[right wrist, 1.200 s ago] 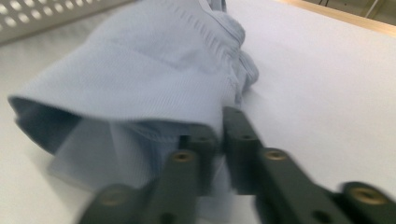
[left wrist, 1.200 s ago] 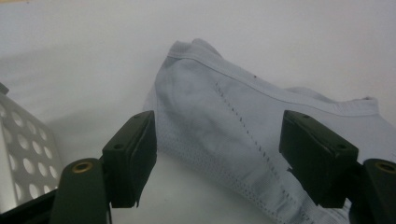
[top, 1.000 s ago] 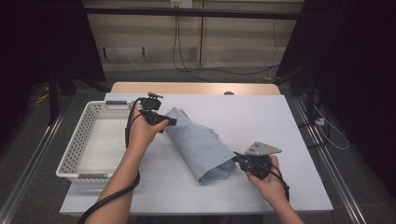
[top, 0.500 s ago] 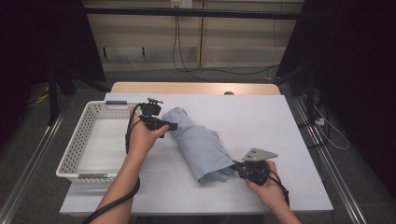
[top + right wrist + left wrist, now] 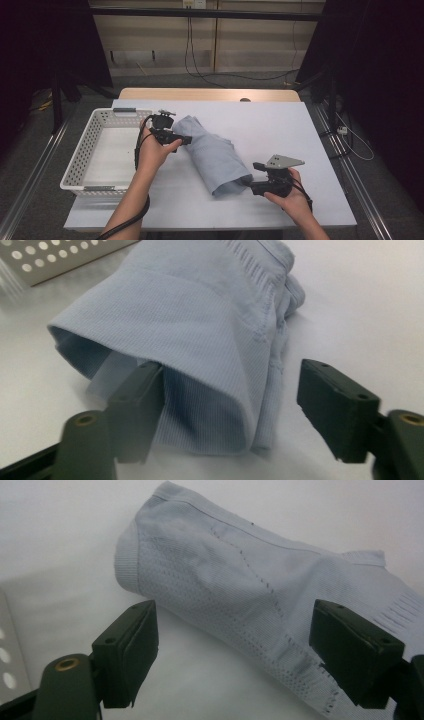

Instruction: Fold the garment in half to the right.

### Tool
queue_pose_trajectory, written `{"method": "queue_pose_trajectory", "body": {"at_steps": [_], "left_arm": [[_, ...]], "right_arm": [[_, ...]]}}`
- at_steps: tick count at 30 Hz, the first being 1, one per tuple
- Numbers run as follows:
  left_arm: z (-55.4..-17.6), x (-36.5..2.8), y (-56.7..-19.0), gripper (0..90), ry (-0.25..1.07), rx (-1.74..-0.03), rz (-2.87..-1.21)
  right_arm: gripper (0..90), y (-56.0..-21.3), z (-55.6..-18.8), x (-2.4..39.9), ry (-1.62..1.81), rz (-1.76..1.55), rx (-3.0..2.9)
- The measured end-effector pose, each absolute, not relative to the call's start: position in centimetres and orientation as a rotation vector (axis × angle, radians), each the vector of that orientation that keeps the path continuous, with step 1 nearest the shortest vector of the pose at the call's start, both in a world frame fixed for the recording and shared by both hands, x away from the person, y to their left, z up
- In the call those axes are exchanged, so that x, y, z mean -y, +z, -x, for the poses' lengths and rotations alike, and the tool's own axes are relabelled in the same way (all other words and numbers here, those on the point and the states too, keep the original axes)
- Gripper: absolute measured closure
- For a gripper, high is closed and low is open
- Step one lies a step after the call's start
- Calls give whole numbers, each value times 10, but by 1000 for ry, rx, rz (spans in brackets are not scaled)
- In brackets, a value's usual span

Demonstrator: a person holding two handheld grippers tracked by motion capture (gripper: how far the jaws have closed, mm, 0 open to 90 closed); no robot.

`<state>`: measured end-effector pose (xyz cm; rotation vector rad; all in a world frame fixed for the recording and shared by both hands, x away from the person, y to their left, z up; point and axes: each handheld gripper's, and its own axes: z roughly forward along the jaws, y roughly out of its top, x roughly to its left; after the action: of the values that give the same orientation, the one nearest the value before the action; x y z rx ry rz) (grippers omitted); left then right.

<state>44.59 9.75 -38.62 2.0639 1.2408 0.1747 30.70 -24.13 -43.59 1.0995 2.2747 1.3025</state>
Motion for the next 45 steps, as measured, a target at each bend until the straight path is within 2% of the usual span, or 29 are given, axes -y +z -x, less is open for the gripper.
{"method": "queue_pose_trajectory", "body": {"at_steps": [8, 17, 45], "left_arm": [[-436, -96, -390, 158, 145, -1224, -2069], [-427, -89, -396, 153, 114, -1214, -2048], [-411, -72, -406, 111, 76, -1209, -2051]], "right_arm": [[190, -435, -310, 247, 1321, -1114, -2257], [92, -434, -310, 254, 1344, -1092, -2246], [59, -440, -311, 274, 1304, -1121, -2203]]}}
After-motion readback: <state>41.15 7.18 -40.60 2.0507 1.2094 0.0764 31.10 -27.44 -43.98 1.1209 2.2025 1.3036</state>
